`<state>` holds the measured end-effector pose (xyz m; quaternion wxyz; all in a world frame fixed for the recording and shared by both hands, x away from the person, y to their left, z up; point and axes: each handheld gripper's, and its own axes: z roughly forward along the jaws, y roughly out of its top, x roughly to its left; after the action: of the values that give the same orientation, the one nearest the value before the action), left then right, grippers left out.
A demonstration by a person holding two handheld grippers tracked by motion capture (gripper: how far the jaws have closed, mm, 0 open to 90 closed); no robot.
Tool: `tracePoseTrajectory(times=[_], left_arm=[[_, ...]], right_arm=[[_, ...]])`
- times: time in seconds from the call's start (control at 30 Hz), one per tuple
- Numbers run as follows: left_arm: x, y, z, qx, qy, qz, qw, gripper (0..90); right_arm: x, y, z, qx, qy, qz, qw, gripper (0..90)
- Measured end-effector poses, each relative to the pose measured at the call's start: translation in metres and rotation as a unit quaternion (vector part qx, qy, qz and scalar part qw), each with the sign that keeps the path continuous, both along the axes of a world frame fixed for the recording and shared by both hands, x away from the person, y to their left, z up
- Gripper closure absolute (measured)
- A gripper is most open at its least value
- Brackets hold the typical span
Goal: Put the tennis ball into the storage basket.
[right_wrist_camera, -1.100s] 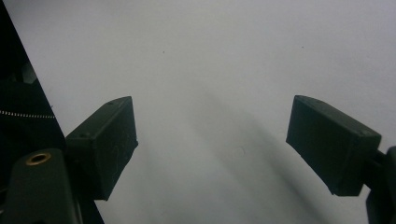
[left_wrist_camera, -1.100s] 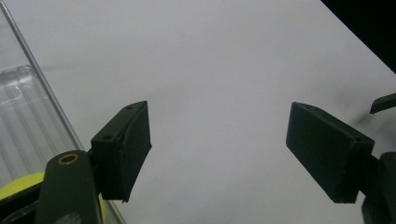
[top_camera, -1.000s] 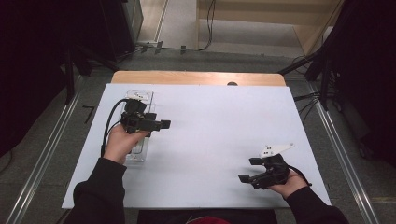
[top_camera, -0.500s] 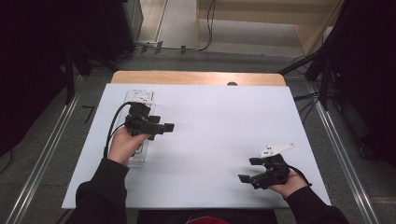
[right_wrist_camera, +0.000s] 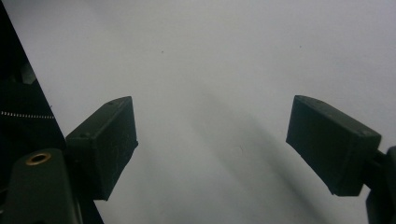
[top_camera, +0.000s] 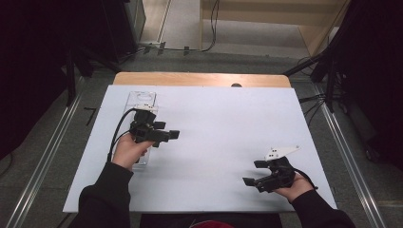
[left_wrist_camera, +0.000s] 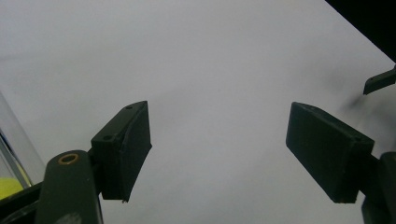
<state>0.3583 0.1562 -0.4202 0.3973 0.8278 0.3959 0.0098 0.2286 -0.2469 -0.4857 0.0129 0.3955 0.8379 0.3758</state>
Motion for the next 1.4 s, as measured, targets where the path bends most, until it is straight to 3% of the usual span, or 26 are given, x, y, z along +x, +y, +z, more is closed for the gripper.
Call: tracePoseTrajectory(times=[0.33, 0.47, 1.4], left_arm=[[-0.007, -0.002, -0.004, -0.001, -0.006, -0.011, 0.9999, 22.8], [-0.008, -0.001, -0.005, -0.012, -0.006, -0.009, 0.9999, 22.8], [-0.036, 0.007, -0.019, 0.002, -0.006, -0.037, 0.9993, 22.5]], right_arm=[[0.0, 0.0, 0.0, 0.0, 0.001, -0.001, 1.0, 14.1], [0.0, 0.0, 0.0, 0.0, 0.001, -0.001, 1.0, 14.1], [0.0, -0.002, 0.0, -0.003, 0.002, -0.006, 1.0, 14.1]])
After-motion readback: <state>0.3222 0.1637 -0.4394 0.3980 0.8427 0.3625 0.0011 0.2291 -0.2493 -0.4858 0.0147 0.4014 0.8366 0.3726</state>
